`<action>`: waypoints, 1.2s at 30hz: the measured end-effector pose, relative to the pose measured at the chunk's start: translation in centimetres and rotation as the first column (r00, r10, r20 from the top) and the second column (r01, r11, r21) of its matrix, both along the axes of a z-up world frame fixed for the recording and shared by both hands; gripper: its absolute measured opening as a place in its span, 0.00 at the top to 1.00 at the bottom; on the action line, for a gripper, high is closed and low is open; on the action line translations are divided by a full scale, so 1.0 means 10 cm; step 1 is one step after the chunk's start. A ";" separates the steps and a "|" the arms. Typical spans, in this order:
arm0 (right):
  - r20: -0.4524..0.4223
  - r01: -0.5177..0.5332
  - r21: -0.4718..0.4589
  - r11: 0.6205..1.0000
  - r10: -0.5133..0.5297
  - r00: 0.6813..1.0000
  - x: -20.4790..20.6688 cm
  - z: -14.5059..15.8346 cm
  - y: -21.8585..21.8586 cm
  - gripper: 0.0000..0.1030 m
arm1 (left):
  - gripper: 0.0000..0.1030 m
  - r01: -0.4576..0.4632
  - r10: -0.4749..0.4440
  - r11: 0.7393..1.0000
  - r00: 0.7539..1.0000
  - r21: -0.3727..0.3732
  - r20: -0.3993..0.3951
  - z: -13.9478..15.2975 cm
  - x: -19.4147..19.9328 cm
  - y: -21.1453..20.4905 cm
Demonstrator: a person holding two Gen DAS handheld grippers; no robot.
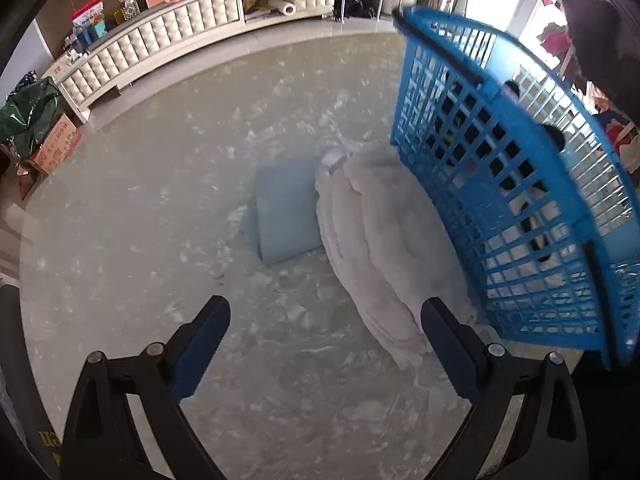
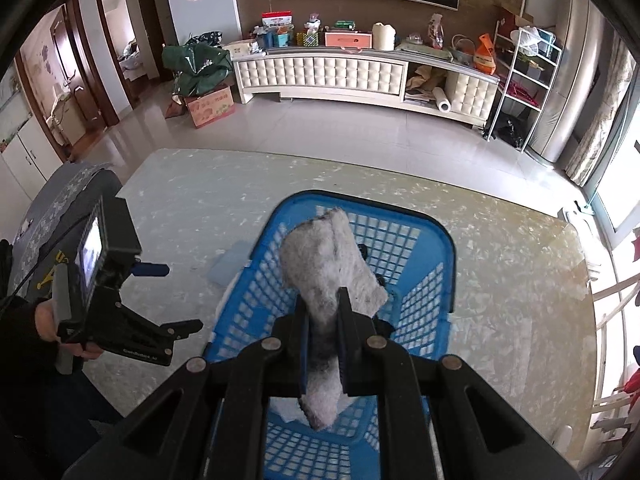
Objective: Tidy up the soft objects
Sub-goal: 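Release the grey pad into the basket with the right gripper while the left grasps the white quilted towel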
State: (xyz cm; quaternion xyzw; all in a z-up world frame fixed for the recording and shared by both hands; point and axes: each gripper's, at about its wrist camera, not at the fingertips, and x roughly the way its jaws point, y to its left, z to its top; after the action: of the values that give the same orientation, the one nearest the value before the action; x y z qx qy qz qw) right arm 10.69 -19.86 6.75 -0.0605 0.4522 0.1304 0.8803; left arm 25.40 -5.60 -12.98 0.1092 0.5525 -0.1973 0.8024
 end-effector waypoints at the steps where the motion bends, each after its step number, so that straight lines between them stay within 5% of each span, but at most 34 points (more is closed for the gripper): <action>1: 0.002 0.002 0.004 1.000 -0.002 1.000 0.00 -0.01 -0.01 0.90 | 0.07 0.002 -0.002 1.000 1.000 0.007 -0.009 -0.05 0.01 -0.03; 14: -0.021 0.043 0.028 0.999 -0.042 0.999 0.03 -0.10 -0.13 0.90 | 0.08 -0.003 0.004 1.000 0.996 0.008 -0.085 -0.50 0.26 -0.38; 18: -0.046 0.064 0.026 0.998 -0.063 0.997 0.05 -0.16 -0.15 0.90 | 0.26 -0.002 0.003 1.000 0.997 0.012 -0.082 -0.58 0.29 -0.46; 26: -0.085 0.098 0.003 0.995 -0.097 0.992 0.12 -0.24 -0.14 0.90 | 0.79 0.055 -0.058 0.998 0.993 -0.028 -0.100 -0.54 0.26 -0.51; 36: -0.097 0.128 -0.096 0.987 -0.137 0.986 0.18 -0.39 -0.11 0.89 | 0.83 0.007 -0.018 0.997 0.992 -0.083 -0.128 -0.46 0.22 -0.27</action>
State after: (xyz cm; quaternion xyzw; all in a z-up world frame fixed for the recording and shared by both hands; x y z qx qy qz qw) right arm 12.46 -20.98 2.87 -0.0626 0.5056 0.0540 0.8588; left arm 27.58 -8.34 -17.55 0.0666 0.5939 -0.2314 0.7676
